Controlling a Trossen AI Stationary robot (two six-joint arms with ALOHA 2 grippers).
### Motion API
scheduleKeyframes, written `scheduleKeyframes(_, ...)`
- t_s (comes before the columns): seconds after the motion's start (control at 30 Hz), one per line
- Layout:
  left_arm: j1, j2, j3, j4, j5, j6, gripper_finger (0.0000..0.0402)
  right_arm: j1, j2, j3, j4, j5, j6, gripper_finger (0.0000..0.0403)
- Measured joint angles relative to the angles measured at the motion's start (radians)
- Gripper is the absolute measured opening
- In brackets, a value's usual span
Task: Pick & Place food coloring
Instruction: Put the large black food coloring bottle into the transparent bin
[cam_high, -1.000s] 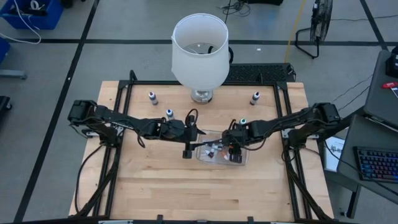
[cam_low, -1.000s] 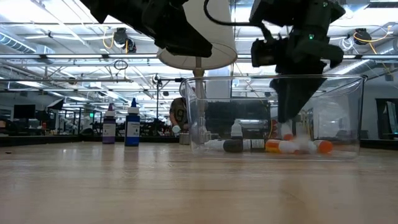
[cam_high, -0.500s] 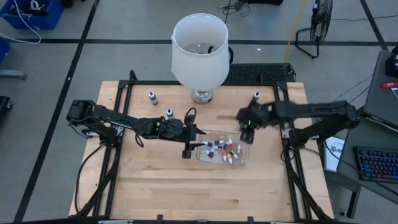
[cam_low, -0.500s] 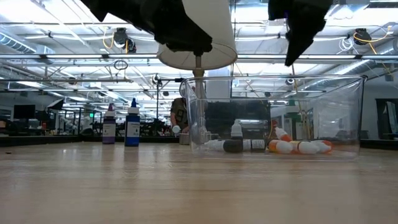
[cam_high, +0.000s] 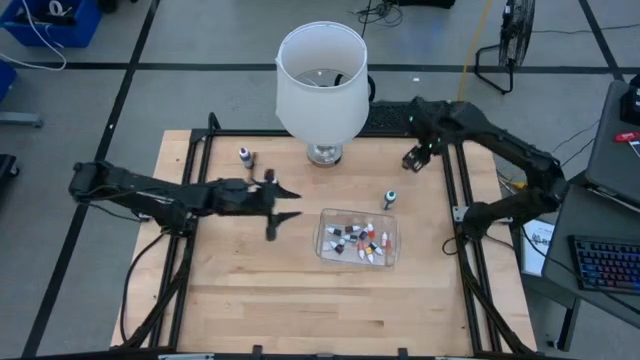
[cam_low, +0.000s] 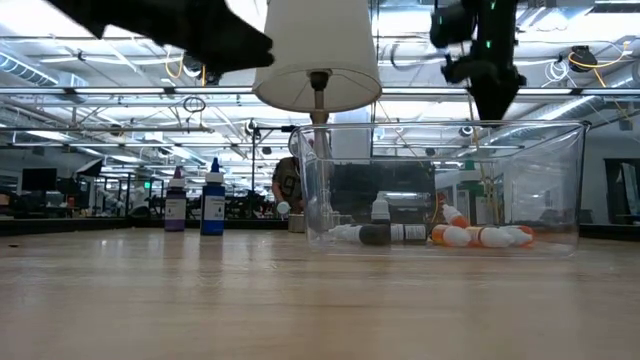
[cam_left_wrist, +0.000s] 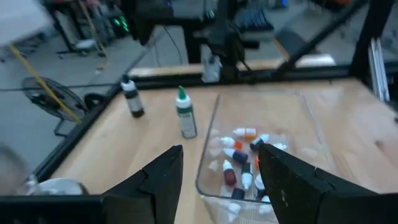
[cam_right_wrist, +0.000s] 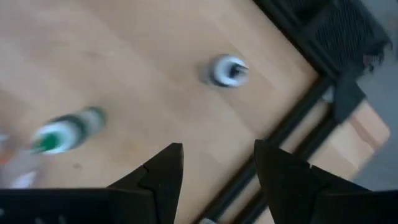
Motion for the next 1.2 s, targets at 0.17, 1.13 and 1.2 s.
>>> scheduleKeyframes(0.17, 0.012, -0.184, -0.162, 0.042, -0.038, -0.073, 0.0212, -0.179, 0.050, 0.000, 0.021, -0.026, -0.083, 0.0187)
scheduleKeyframes(1.13, 0.094, -1.000, -0.600, -0.309, -0.105, -0.194, 0.0212, -0.220, 0.187, -0.064, 0.244, -0.155, -0.233, 0.0220)
scheduleKeyframes(1.2, 0.094, -1.000, -0.600, -0.301, -0.105, -0.199, 0.0212, -0.227, 0.189, -0.096, 0.264, -0.138, -0.241, 0.0223)
